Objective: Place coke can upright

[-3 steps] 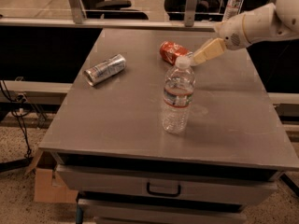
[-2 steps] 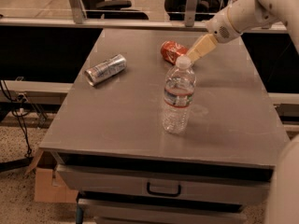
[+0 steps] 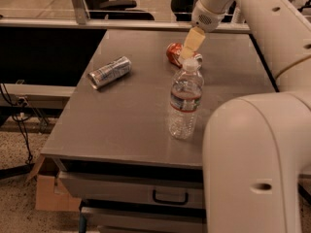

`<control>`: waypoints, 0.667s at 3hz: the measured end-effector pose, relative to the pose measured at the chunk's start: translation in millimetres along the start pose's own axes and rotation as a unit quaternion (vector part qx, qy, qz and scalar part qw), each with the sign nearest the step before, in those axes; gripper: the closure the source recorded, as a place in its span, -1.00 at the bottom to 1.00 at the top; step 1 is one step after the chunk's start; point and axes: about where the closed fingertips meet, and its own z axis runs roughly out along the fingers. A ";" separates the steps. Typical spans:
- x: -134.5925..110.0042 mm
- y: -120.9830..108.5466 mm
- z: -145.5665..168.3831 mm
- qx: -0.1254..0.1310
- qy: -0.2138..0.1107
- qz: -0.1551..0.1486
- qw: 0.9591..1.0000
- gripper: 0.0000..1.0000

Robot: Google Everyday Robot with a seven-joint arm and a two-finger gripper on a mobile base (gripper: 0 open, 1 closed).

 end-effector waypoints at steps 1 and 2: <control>-7.9 -0.6 10.0 0.006 0.092 -0.027 0.995 -1.00; -11.5 -5.4 22.3 0.017 0.150 -0.033 0.988 -1.00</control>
Offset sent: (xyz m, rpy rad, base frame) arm 0.0200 0.0039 -0.0052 -0.4672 0.2231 -0.0477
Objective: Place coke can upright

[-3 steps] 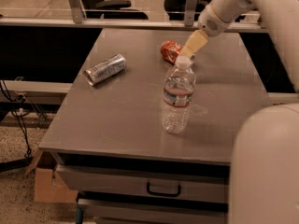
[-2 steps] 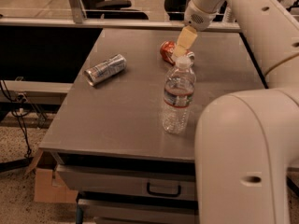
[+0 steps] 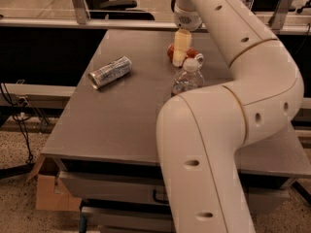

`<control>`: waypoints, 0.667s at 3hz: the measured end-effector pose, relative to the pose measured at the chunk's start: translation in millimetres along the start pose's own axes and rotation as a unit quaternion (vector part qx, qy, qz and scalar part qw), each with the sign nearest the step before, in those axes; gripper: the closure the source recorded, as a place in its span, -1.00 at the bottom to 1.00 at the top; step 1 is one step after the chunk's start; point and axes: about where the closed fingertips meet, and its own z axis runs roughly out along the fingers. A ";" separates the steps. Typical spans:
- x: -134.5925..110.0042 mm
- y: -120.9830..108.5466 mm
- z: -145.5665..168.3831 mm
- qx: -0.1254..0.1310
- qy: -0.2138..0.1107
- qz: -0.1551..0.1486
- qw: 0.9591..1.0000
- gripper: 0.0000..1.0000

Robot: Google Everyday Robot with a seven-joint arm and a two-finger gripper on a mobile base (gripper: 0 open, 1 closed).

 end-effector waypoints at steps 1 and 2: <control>-0.2 -7.2 13.9 0.005 0.023 0.025 0.999 -1.00; 4.9 -13.3 23.1 0.007 0.024 0.080 0.996 -1.00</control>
Offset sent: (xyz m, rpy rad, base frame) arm 0.0258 -0.0390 0.0096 -0.0296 0.1865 -0.3496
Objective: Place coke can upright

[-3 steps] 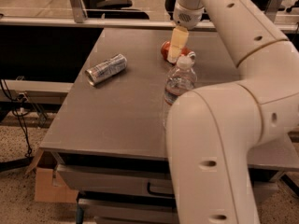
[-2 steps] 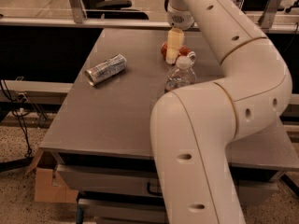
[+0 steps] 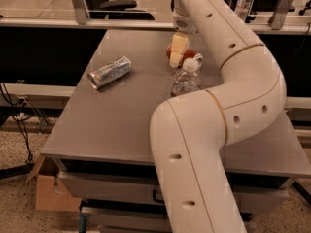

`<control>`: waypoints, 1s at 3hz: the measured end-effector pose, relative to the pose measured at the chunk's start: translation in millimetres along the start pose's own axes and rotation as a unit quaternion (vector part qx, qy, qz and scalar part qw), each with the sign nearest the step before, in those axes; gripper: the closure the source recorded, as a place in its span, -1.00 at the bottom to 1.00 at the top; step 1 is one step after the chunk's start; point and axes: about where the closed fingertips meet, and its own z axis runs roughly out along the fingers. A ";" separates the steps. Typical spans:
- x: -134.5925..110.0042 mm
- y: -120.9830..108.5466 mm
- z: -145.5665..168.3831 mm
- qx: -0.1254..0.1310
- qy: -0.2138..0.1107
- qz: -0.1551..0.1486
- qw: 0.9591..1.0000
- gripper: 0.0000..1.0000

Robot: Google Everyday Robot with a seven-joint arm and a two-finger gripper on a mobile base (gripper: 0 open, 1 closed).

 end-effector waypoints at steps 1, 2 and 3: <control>6.4 -2.0 1.1 -0.011 -0.016 0.050 0.999 -0.68; 8.6 -1.1 2.6 -0.021 -0.024 0.077 0.997 -0.20; 8.9 0.7 3.5 -0.027 -0.027 0.086 0.996 0.26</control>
Offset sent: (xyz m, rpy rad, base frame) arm 0.0109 -0.0336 0.0379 0.0847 0.1852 -0.2182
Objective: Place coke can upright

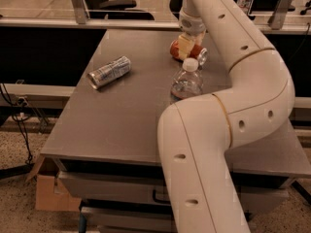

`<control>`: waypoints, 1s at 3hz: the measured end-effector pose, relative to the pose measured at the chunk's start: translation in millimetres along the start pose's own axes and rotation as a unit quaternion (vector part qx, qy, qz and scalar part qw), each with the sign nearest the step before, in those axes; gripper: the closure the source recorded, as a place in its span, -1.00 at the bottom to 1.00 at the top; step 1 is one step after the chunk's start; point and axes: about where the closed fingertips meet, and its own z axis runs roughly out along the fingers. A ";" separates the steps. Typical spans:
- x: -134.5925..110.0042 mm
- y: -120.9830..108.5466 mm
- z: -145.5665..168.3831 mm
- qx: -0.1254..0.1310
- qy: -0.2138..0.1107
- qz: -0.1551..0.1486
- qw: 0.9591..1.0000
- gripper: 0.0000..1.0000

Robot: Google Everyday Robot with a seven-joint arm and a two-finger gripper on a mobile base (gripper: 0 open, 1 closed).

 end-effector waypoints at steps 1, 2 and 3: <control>-2.0 2.9 -5.6 -0.006 -0.010 -0.006 1.000 0.73; -1.3 -11.4 -34.1 0.005 -0.067 -0.006 0.998 1.00; 5.9 -36.4 -66.3 0.028 -0.138 0.000 0.990 1.00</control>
Offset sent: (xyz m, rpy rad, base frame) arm -0.0047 -0.0348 0.1023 0.2050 -0.2401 0.0527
